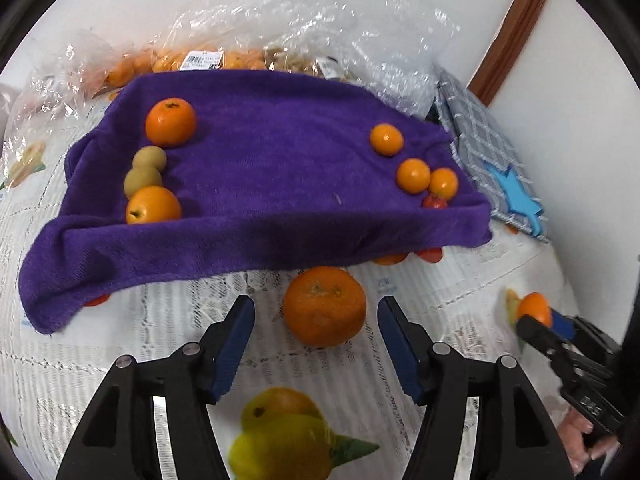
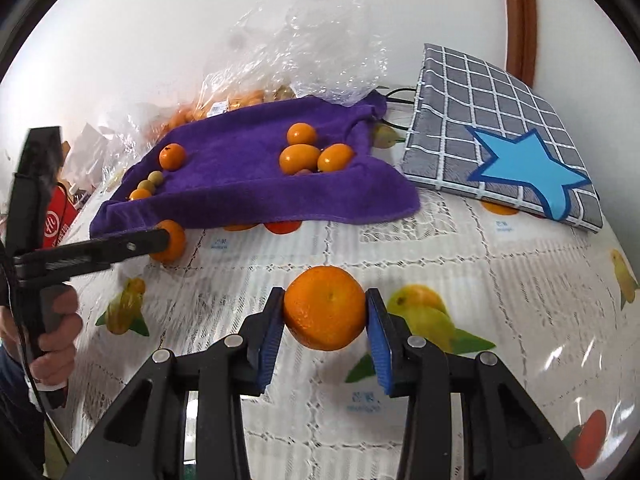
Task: Organize fruits
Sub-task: 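Grasp a large orange with the left tool while the right tool grasps another orange, then carry both oranges onto the purple towel and open both tools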
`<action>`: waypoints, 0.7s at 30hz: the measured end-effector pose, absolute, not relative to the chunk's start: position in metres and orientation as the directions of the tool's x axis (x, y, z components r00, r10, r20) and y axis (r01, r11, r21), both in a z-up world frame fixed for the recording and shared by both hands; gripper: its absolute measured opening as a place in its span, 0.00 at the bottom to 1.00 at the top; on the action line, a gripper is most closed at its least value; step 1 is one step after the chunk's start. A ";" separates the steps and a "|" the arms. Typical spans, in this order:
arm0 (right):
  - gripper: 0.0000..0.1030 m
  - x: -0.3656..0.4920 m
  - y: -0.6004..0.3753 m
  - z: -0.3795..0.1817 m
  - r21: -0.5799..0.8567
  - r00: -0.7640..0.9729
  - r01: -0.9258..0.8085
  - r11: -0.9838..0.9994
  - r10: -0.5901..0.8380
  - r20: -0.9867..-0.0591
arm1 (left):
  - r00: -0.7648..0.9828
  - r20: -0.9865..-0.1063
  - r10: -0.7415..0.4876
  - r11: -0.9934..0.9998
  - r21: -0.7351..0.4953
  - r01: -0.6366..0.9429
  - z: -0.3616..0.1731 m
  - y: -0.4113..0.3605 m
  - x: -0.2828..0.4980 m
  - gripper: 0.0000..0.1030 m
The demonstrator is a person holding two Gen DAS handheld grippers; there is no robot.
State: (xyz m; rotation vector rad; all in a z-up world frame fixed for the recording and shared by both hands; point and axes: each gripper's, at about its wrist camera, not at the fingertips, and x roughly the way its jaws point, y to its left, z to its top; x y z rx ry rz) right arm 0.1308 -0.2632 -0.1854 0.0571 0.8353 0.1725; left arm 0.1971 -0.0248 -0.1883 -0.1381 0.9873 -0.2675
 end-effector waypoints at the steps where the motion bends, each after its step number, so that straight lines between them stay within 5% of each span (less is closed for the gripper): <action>1: 0.38 0.130 -0.264 -0.185 0.119 0.659 -0.130 0.984 0.176 -0.732 | 0.539 -0.804 -0.249 0.968 -0.206 0.141 -0.188 -0.027 0.196 0.59; 5: 0.38 0.129 -0.266 -0.185 0.116 0.662 -0.129 0.985 0.172 -0.729 | 0.544 -0.799 -0.257 0.966 -0.213 0.144 -0.189 -0.032 0.195 0.39; 21: 0.38 0.166 -0.232 -0.143 0.095 0.697 -0.145 0.985 0.170 -0.697 | 0.650 -0.729 -0.214 0.974 -0.211 0.084 -0.105 0.046 0.185 0.39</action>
